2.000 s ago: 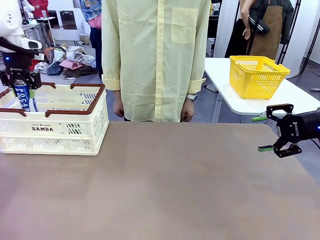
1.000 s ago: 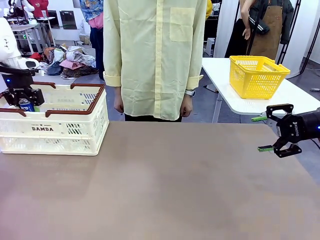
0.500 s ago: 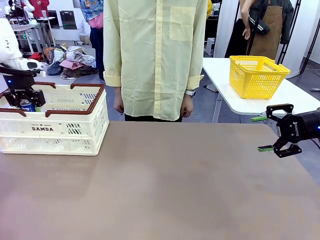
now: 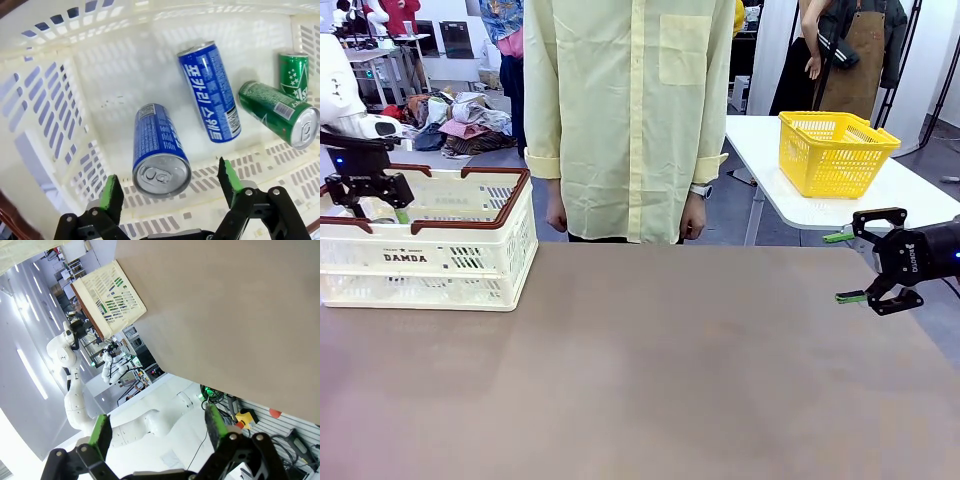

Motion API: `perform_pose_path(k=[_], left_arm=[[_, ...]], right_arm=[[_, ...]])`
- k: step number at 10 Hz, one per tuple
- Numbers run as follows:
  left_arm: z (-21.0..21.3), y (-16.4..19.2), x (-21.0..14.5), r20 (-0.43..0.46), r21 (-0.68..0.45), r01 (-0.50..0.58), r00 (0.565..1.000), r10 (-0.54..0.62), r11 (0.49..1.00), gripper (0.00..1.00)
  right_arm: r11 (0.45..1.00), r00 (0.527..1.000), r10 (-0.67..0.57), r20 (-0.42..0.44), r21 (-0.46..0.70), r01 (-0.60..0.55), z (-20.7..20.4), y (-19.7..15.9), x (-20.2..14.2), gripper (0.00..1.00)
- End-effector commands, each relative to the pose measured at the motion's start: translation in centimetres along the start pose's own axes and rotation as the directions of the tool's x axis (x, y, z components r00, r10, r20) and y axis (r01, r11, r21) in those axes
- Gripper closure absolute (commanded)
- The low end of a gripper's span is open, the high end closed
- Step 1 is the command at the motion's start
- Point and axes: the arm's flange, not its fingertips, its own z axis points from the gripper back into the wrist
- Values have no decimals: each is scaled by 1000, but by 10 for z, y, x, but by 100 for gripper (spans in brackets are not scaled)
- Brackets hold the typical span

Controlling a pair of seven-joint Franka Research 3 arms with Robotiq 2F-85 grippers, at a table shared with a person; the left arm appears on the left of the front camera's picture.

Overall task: Place the drinks into the Shopping basket.
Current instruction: Pick up one drink and place it into the Shopping basket.

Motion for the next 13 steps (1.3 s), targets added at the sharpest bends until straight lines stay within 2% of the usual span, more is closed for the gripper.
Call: perform_pose_path(k=[1,4,5,6,7,8,9,10,11,12,13], left_arm=[[-2,-2,-10,16,27,12,1000,-12,1000,0],[10,-7,-15,20,-6,63,998,-62,998,0],[29,-18,-20,-28,-59,66,997,-68,996,0],[59,-29,-29,-34,-93,114,992,-118,989,0],[100,-39,-40,-11,-214,96,995,-101,972,0],[138,-52,-50,-69,-373,-20,998,-6,928,0],[170,-55,-67,-41,-478,-67,998,53,876,0],[199,-46,-88,-68,-562,-70,997,38,824,0],[215,-23,-114,-144,-605,-29,987,-73,796,0],[220,10,-142,-197,-670,-9,966,-167,742,0],[214,42,-158,-192,-757,-15,961,-200,654,0]], right_arm=[[1000,1000,-13,-4,-3,13,1,4,-2,0],[1000,1000,-13,-4,-3,13,1,4,-2,0],[1000,1000,-13,-4,-3,13,1,4,-2,0],[1000,1000,-13,-4,-3,13,1,4,-2,0],[1000,1000,-13,-4,-3,13,1,4,-2,0],[1000,1000,-13,-4,-3,13,1,4,-2,0],[1000,1000,-13,-4,-3,13,1,4,-2,0],[1000,1000,-13,-4,-3,13,1,4,-2,0],[1000,1000,-13,-4,-3,13,1,4,-2,0],[1000,1000,-13,-4,-3,13,1,4,-2,0],[1000,1000,-13,-4,-3,13,1,4,-2,0]])
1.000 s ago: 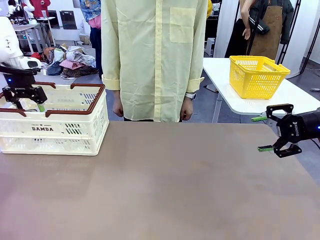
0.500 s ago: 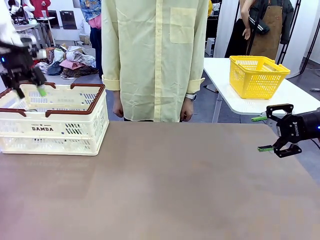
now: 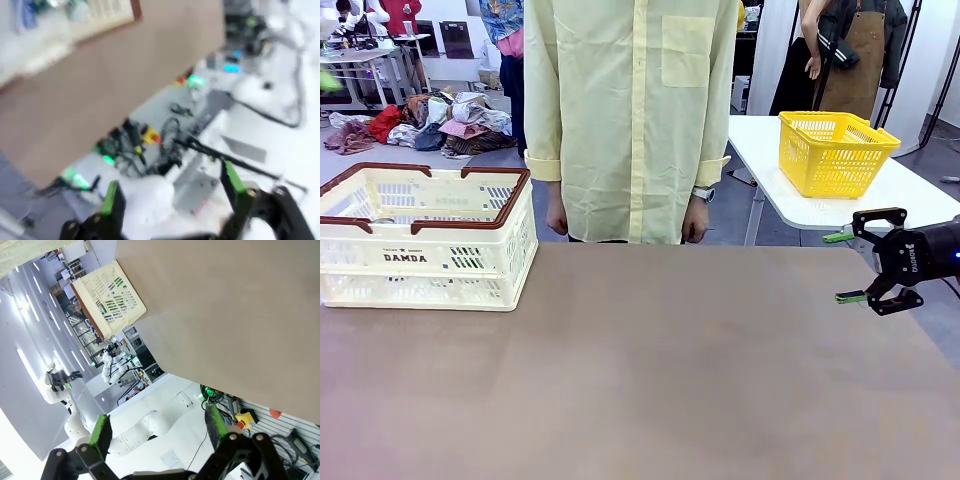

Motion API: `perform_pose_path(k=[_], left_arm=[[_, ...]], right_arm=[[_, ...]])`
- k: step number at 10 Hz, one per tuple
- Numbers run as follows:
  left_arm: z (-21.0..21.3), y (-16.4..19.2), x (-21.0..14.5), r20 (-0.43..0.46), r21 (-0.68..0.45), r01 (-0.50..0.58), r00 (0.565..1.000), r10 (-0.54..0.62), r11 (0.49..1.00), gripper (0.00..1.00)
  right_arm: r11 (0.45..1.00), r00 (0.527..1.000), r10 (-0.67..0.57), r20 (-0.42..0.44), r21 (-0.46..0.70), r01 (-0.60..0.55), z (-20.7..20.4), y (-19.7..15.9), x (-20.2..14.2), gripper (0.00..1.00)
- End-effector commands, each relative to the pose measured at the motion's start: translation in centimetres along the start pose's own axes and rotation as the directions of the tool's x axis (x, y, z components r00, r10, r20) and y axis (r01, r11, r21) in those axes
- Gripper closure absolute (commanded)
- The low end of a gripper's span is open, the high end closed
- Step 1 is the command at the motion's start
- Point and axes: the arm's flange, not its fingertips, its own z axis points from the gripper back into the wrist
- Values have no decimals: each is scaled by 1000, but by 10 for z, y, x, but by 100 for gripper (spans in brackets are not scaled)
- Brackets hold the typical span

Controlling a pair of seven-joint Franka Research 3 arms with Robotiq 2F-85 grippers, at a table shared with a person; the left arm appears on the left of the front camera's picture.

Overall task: Place the drinks into the Shopping basket.
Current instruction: Pick up one drink and place it into the Shopping basket.

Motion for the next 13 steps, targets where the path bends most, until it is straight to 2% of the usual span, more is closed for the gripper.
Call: perform_pose_path(k=[1,3,4,5,6,7,13], left_arm=[[31,64,-10,-39,-218,-7,999,-1,976,0],[46,131,-28,9,-407,-56,998,66,912,0],[54,153,-29,7,-487,-67,997,81,871,0],[58,173,-27,4,-543,-82,995,100,835,0],[61,186,-20,59,-559,-67,991,120,826,0],[-56,184,-7,23,-446,-83,994,104,891,0],[-56,184,-7,23,-446,-83,994,104,891,0]], right_arm=[[1000,1000,-13,-3,-3,13,2,4,-2,0],[1000,1000,-13,-3,-3,13,2,4,-2,0],[1000,1000,-13,-3,-3,13,2,4,-2,0],[1000,1000,-13,-3,-3,13,2,4,-2,0],[1000,1000,-13,-3,-3,13,2,4,-2,0],[1000,1000,-13,-3,-3,13,2,4,-2,0],[1000,1000,-13,-3,-3,13,2,4,-2,0]])
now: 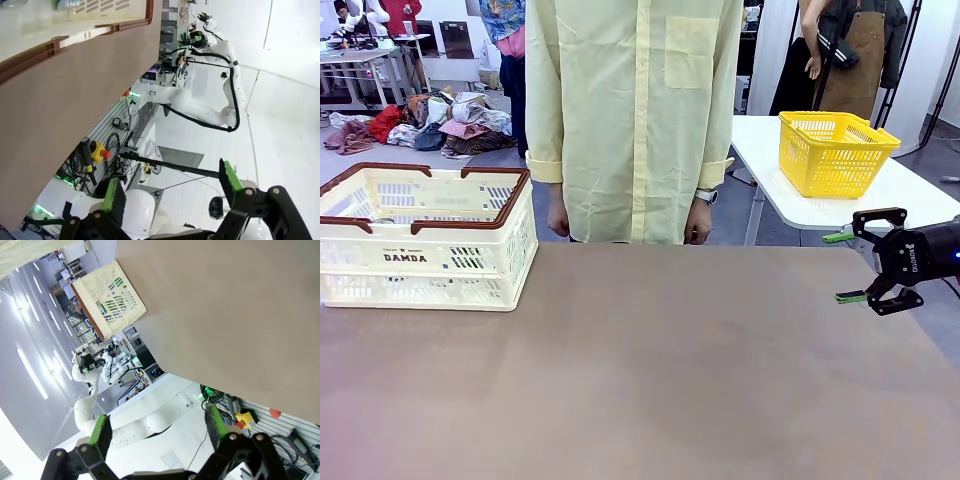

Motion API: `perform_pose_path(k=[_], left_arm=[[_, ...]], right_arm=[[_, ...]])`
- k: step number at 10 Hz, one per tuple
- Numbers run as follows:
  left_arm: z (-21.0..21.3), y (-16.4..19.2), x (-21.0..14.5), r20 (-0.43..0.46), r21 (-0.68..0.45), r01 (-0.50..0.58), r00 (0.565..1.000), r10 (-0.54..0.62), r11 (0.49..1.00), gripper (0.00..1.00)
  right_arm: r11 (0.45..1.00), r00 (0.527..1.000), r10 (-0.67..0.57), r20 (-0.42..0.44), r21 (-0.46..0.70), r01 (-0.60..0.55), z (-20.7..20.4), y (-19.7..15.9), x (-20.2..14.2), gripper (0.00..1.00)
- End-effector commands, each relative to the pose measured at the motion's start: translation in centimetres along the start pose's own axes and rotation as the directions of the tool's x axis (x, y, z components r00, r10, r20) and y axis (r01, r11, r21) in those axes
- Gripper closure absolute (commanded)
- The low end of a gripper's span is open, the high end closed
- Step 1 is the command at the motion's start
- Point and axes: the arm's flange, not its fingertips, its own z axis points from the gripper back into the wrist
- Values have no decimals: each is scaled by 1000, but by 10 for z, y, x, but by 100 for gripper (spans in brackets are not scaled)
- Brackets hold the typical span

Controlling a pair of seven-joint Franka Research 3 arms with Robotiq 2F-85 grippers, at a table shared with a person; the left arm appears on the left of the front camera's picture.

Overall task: Place the drinks into the Shopping basket.
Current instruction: Pick up one drink and place it into the Shopping basket.

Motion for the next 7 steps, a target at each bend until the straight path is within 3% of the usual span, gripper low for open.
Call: perform_pose_path(k=[1,7], left_arm=[[0,1,-5,-3,9,10,1000,-10,1000,0],[0,1,-5,-3,9,10,1000,-10,1000,0]], right_arm=[[1000,1000,-13,-3,-3,13,1,4,-2,0],[1000,1000,-13,-3,-3,13,1,4,-2,0]])
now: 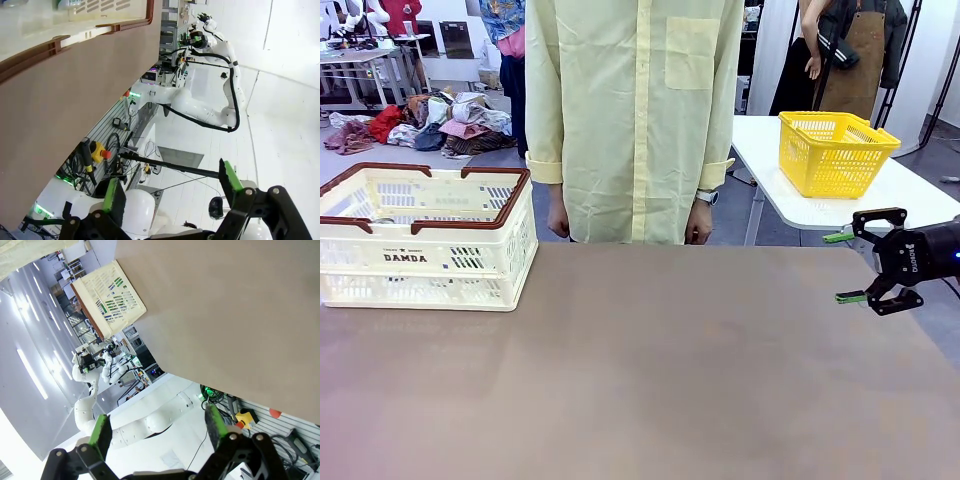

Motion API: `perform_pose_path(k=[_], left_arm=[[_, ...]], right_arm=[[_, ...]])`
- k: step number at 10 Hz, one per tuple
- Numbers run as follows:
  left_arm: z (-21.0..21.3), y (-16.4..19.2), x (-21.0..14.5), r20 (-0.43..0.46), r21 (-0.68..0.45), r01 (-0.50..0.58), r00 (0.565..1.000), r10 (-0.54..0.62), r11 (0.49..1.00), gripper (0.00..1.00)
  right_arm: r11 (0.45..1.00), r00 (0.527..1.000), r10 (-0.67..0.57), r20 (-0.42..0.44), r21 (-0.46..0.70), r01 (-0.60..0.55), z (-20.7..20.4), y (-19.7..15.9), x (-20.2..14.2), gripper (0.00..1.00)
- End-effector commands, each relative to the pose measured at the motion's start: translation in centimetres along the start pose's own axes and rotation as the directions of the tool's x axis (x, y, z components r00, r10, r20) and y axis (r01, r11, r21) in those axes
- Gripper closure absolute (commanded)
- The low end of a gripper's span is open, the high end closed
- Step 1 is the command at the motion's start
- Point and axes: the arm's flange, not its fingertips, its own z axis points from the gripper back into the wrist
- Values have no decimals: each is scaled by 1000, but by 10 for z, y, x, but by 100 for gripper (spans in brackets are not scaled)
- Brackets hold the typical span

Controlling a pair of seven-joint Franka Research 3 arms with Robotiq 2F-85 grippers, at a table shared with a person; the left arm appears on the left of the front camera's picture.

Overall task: Place the drinks into the Shopping basket.
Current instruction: Pick up one drink and place it into the Shopping basket.

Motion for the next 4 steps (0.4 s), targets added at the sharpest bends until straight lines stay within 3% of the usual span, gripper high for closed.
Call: perform_pose_path(k=[1,4], left_arm=[[0,0,-5,-4,10,11,1000,-11,1000,0],[0,0,-5,-4,10,11,1000,-11,1000,0]], right_arm=[[1000,1000,-13,-3,-3,13,1,4,-2,0],[1000,1000,-13,-3,-3,13,1,4,-2,0]])
